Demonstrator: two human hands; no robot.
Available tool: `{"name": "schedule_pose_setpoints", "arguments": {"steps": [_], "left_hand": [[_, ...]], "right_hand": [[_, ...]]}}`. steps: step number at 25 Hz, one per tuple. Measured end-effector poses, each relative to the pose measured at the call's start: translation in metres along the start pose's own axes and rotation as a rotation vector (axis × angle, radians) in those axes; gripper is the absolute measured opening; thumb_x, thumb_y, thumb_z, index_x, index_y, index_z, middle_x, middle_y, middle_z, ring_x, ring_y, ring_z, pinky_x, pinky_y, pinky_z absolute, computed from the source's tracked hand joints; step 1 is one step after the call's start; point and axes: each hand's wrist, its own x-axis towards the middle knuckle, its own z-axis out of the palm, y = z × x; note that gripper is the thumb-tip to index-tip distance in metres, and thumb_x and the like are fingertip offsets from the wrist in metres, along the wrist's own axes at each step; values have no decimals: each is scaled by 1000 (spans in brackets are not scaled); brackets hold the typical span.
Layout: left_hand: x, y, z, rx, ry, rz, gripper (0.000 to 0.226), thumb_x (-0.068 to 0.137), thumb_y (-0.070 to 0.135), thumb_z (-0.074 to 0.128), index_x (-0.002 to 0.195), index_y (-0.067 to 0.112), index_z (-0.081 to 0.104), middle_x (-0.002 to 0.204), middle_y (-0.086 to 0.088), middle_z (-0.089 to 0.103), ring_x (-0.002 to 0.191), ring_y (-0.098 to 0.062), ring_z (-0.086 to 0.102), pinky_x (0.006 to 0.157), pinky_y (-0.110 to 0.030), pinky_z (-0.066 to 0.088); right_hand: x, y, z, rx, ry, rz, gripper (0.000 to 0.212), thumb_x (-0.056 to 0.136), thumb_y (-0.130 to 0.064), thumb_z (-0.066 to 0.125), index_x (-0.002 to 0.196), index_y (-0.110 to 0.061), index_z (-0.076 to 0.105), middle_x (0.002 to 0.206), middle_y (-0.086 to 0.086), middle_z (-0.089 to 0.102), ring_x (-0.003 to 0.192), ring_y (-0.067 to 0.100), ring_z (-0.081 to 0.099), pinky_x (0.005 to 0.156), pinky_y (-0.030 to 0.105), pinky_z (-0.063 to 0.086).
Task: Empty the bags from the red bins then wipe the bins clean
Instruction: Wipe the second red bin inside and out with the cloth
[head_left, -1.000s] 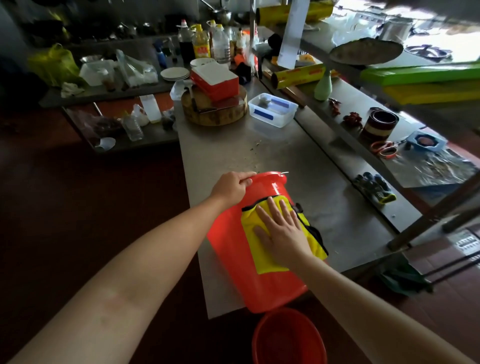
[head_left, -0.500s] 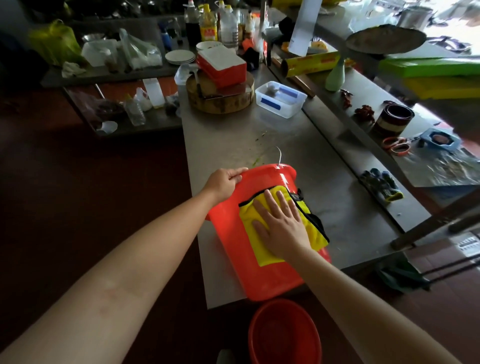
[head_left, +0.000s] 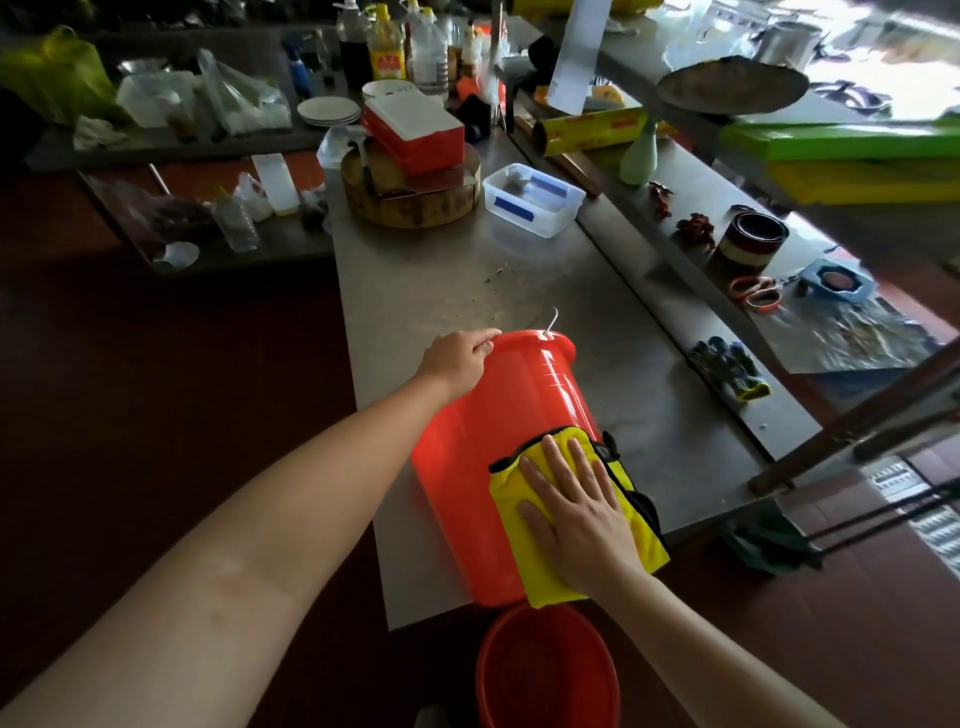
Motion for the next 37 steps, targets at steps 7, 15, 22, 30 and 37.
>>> {"name": "schedule_pose_setpoints", "arguments": {"steps": [7, 15, 22, 30, 37], "left_hand": [[-8, -33, -8, -72, 17, -13, 33, 104, 31, 50, 135, 33, 61, 134, -3, 64, 127, -23, 57, 106, -32, 44], [-26, -55, -27, -130, 19, -17, 33, 103, 24, 52, 135, 28, 63, 135, -1, 64, 128, -18, 56, 100, -17, 38], [-30, -26, -19, -19, 116, -51, 43, 95, 10, 47, 135, 20, 59, 132, -6, 65, 122, -27, 58, 103, -32, 44], [-4, 16, 10, 534, 42, 253, 48, 101, 18, 46, 149, 12, 42, 158, -6, 36, 148, -24, 28, 116, -43, 27], [-2, -9, 2, 549, 82, 121, 30, 104, 26, 44, 118, 8, 63, 121, -12, 61, 124, -30, 45, 101, -40, 34]], "right_hand": [[96, -25, -12, 75, 23, 41, 59, 103, -66, 13, 158, -45, 18, 169, -10, -2, 156, 21, -10, 127, 46, 3], [115, -41, -16, 68, -6, -9, 60, 103, -65, 12, 158, -45, 16, 169, -11, -3, 155, 20, -12, 127, 44, 0], [16, -24, 4, 60, 30, 0, 59, 103, -66, 11, 158, -45, 19, 168, -12, -3, 155, 17, -14, 126, 45, 6], [-12, -48, 16, 13, 60, -77, 53, 106, -62, 21, 155, -44, 30, 169, -9, 9, 157, 22, -3, 122, 48, 8], [18, -55, 1, 54, -39, -68, 59, 103, -65, 8, 158, -46, 17, 168, -13, -9, 153, 17, -22, 126, 45, -2]]}}
